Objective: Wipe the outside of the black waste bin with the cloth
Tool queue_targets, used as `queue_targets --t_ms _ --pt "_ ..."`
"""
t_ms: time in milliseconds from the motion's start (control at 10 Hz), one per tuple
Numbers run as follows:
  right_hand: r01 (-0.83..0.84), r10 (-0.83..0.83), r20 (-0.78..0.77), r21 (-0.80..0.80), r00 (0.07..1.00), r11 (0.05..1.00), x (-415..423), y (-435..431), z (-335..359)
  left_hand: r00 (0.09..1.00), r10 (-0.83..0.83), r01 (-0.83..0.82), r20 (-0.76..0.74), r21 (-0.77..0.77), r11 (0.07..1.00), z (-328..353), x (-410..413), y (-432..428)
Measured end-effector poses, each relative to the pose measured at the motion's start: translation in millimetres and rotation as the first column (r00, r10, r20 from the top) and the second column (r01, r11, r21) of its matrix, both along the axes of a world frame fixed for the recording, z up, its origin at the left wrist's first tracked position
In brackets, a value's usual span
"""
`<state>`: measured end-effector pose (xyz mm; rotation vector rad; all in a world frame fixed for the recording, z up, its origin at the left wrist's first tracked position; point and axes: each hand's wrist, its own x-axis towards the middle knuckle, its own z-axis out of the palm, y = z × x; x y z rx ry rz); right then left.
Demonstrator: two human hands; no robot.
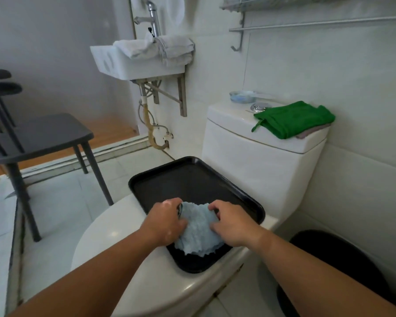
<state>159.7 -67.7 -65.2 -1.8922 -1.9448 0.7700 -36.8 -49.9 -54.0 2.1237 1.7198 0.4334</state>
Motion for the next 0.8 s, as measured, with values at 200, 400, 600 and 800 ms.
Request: queue_targets --t_ms 200,400,600,800 --pt "0.03 -0.027 -0.11 0.029 0.994 0.999 -25 -8 -12 0.999 0.041 -0.041 0.024 0.003 0.999 11 -19 -6" --pt "0.054 -0.055 -0.181 -0.009 0.982 0.999 -23 -21 -15 0.99 0.133 -0.122 0.056 -0.167 0.978 8 -25 -19" --pt "0.04 -0.036 -0.098 0.038 0.994 0.998 -34 -24 -12 0.982 0.068 -0.074 -0.177 -0.03 0.997 7 -24 -20" --pt "0.021 -0.035 0.102 0.13 0.994 0.991 -40 -42 -10 0.936 0.001 0.041 -0.353 0.113 0.993 9 -29 -30"
